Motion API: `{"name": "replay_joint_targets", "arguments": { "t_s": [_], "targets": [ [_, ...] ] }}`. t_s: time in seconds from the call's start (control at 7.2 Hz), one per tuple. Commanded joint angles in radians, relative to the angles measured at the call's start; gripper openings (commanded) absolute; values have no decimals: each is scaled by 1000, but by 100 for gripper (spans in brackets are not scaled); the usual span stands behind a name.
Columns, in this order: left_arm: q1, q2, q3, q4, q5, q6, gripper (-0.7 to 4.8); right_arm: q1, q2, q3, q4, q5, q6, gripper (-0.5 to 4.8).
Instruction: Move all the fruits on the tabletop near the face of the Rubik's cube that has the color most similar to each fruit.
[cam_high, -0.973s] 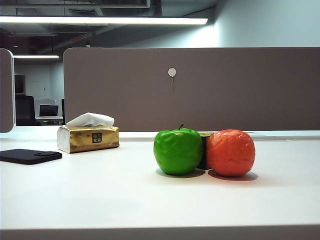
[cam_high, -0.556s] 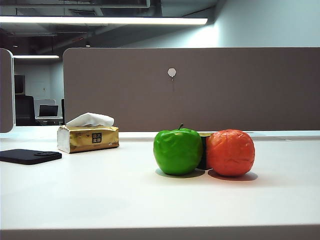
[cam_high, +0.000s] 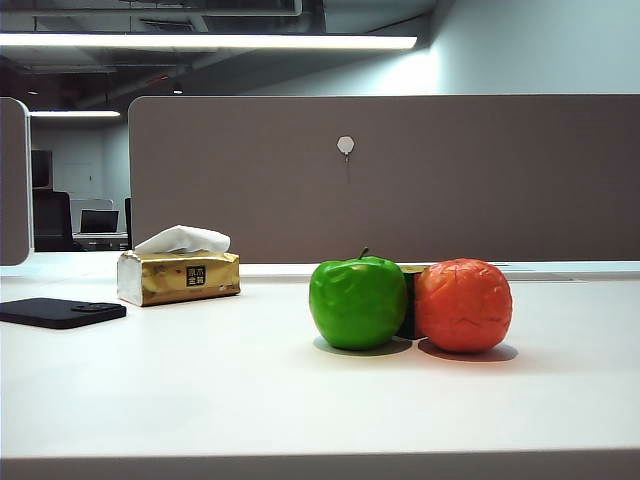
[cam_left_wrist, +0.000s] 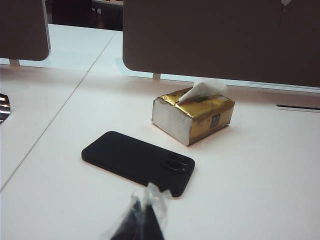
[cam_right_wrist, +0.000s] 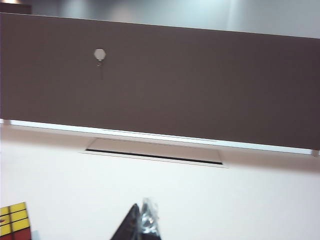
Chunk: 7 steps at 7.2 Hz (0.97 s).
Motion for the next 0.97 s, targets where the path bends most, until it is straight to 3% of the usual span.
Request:
{"name": "replay_joint_targets", "arguments": {
  "t_s": [0.14,0.28,0.42,0.56,0.97],
  "targets": [
    [0,1,2,-1,79,-37,-5,-123,5,-2,15,55,-58,-1],
    [0,1,2,-11,81,-37,-5,-176,5,-2,21,38,-50,-1],
    [0,1,2,-14,81,-65,-5,-209,5,-2,8,-118,7,-1],
    [0,1,2,-17,132,-92,-5,-208,5,-2,-89,-135,104,0],
    [0,1,2,-91,136,-42,-5,-208,5,-2,-97,-135,80,0]
  ]
}}
